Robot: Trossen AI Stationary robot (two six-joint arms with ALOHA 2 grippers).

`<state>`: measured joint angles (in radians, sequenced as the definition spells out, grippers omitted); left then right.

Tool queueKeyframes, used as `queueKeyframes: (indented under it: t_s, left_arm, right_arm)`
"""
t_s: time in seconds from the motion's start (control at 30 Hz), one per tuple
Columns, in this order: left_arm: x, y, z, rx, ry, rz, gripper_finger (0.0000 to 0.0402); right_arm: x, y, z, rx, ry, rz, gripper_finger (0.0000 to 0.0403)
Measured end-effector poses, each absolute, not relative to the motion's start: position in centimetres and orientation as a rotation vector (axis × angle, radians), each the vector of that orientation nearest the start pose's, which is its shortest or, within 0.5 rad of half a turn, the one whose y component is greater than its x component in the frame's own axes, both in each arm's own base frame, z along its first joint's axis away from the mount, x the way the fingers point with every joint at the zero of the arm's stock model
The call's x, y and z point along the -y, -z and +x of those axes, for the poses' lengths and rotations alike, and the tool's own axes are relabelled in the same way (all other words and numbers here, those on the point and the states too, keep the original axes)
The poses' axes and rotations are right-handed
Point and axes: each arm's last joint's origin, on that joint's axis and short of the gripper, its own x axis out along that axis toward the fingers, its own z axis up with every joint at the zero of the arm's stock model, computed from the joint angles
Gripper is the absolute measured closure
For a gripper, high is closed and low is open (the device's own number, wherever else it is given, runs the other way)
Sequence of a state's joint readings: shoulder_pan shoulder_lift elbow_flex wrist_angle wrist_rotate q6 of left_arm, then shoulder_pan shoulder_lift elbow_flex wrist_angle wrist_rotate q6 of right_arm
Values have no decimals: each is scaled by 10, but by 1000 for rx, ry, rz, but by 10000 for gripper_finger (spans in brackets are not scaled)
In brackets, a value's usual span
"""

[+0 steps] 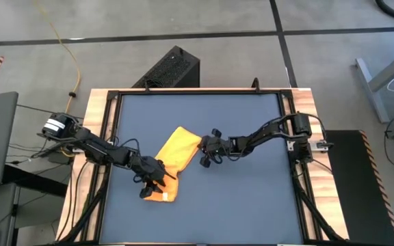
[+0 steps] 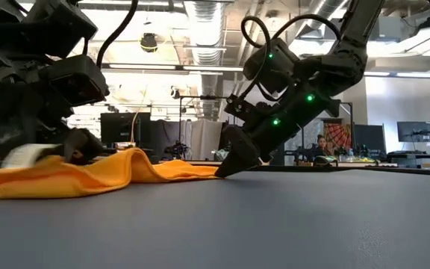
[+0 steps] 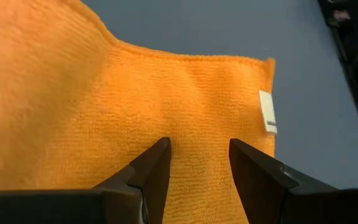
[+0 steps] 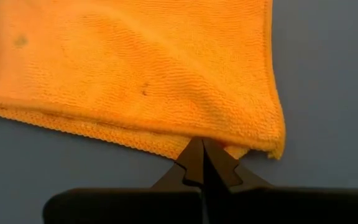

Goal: Roll towel
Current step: Roll the orange microfiber towel

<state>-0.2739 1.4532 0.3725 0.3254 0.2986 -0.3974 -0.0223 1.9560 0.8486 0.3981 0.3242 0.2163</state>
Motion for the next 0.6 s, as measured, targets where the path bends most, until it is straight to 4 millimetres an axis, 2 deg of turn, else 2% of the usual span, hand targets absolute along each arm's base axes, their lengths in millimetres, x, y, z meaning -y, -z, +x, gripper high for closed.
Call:
queueKeyframes:
  t_s: [0.6]
  left_arm:
    - [71, -106, 207, -1014, 465, -466, 246]
  right_arm:
    - [26, -98, 349, -683, 503, 93, 383]
